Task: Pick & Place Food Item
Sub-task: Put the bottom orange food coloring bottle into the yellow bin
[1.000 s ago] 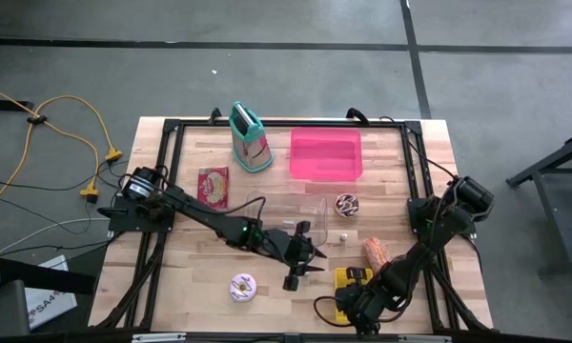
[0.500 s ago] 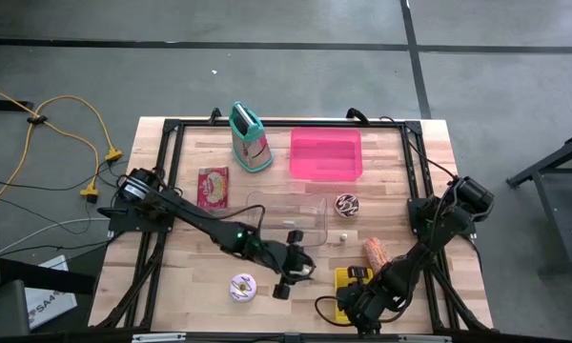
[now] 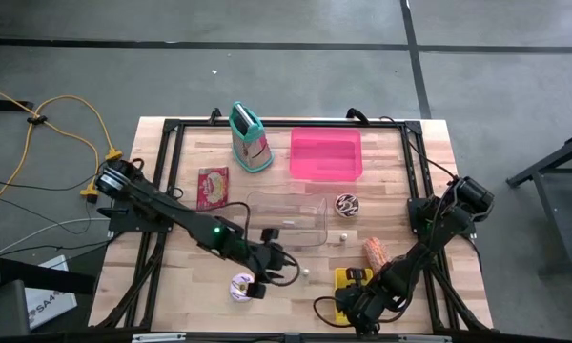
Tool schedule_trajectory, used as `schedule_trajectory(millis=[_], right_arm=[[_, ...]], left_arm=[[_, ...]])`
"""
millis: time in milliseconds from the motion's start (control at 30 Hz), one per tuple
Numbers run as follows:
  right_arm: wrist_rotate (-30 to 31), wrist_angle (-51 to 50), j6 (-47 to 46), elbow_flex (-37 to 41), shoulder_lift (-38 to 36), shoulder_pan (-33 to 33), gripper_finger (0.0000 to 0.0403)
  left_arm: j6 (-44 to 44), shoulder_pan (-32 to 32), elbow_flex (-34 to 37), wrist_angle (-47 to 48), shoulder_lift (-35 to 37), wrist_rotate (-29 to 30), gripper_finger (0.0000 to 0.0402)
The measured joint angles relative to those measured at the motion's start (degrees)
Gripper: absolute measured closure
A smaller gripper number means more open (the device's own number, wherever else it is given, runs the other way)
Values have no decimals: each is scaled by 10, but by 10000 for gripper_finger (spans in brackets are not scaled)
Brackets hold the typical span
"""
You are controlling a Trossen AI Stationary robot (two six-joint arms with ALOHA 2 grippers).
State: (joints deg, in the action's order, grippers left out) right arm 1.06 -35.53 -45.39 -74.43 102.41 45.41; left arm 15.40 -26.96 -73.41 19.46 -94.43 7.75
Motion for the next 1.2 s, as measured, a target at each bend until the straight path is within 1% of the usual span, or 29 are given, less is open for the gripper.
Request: schedule_trajectory(millis=[200,333,433,533,633,833,933,1067,1200], right_arm=[[1,6,0,0,0,-4,264],[-1,10,0,0,0,-18,264],[-31,13,0,0,0,-34,264],[-61,17,-3,0,0,-51,264],[-75,21,-14,0,0,-67,264],[-76,47,-10,0,0,-92,264],[-76,58,-8,0,0,-102,264],[-72,64,10,0,0,-115,264],[-72,65,22,0,0,-130,264]], left_arm=[[26,-1,0,113,37,0,249],[46,-3,0,171,56,-2,249],[62,-3,0,199,64,-9,249],[53,-3,0,204,65,-33,249],[53,-3,0,204,65,-51,249],[41,-3,0,215,65,-55,249],[42,-9,0,242,68,-20,249],[52,-46,2,262,89,78,249],[64,-101,26,261,134,170,249]])
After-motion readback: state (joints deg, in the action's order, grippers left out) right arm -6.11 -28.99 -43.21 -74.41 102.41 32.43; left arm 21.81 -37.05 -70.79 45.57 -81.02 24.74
